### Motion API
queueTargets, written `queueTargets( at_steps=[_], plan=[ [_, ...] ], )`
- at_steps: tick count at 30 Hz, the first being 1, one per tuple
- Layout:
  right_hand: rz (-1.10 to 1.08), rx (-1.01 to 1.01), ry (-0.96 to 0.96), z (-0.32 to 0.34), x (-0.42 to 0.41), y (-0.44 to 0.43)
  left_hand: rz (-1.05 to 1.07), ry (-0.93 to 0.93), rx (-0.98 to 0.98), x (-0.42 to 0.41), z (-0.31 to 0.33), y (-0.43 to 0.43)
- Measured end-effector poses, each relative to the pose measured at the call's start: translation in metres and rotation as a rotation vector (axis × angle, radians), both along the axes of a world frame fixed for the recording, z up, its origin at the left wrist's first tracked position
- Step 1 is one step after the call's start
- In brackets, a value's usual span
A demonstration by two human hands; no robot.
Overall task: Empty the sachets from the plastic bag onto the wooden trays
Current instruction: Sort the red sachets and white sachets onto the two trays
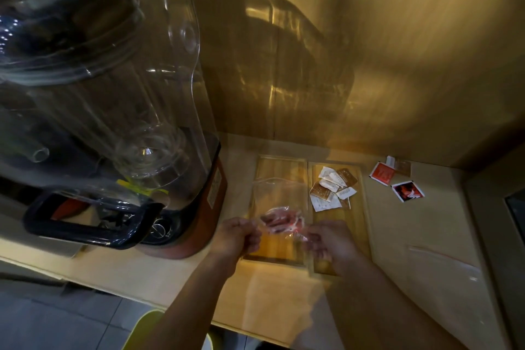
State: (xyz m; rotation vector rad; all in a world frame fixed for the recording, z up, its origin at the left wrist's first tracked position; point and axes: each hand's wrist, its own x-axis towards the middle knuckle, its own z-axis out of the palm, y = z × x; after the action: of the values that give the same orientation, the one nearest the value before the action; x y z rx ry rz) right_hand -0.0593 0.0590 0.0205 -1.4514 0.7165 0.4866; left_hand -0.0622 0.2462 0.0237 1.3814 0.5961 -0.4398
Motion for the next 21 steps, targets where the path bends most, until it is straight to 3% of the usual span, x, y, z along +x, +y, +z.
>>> queueTargets(
  at_steps=[5, 13, 16, 21],
  plan=[
    [0.009, -0.013, -0.027, 0.005, 0.001, -0.002, -0.039, -0.012, 0.024, 0.001, 0.011, 0.005],
    [0.052, 0.018, 0.136, -0.026, -0.029, -0.012, -0.428, 0.128, 0.312, -0.033, -0.03, 0.012],
    [0.054, 0.038, 0.156, -0.029, -0.031, -0.012, -0.351, 0.109, 0.349, -0.031, -0.033, 0.011],
    [0.051, 0.079, 0.161, -0.029, -0.023, -0.006, -0.214, 0.195, 0.218, -0.018, -0.027, 0.0]
  ],
)
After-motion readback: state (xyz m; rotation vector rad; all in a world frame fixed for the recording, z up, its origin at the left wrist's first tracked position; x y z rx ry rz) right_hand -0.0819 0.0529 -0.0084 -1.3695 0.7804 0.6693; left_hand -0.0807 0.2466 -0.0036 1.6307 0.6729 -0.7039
